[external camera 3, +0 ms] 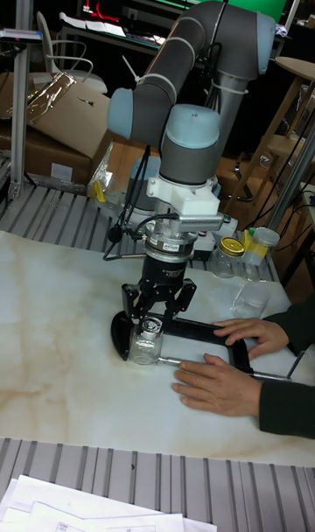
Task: Unscrew the lid from the jar
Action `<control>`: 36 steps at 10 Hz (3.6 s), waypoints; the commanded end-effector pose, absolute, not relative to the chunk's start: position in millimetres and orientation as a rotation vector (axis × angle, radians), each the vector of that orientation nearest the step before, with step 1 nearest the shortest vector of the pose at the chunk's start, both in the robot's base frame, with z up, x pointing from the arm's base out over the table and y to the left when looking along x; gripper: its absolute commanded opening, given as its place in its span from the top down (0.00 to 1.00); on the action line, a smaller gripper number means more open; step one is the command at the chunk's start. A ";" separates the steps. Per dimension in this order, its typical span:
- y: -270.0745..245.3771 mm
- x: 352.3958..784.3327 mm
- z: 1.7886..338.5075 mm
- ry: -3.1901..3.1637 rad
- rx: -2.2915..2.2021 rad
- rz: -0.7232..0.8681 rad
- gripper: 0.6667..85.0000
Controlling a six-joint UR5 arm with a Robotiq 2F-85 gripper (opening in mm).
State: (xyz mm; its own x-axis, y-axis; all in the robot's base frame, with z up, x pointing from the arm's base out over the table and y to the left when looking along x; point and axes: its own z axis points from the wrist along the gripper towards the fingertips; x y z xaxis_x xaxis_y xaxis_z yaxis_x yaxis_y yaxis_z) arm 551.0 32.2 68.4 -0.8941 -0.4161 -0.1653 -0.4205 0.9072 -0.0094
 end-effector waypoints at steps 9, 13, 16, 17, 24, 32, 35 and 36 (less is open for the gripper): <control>59.6 554.4 56.6 2.814 -1.028 -0.095 0.99; 42.5 542.7 72.9 2.733 -1.345 -0.093 0.99; 44.9 568.9 49.2 2.521 -1.563 -0.060 0.99; 38.4 569.1 52.0 2.476 -1.614 -0.071 0.99; 75.0 567.3 86.3 2.454 -1.664 -0.176 0.86; 51.3 559.1 97.1 2.518 -1.565 0.008 0.21; 43.2 563.5 103.8 2.750 -1.115 0.024 0.28; 46.9 561.1 102.6 2.837 -0.912 0.084 0.28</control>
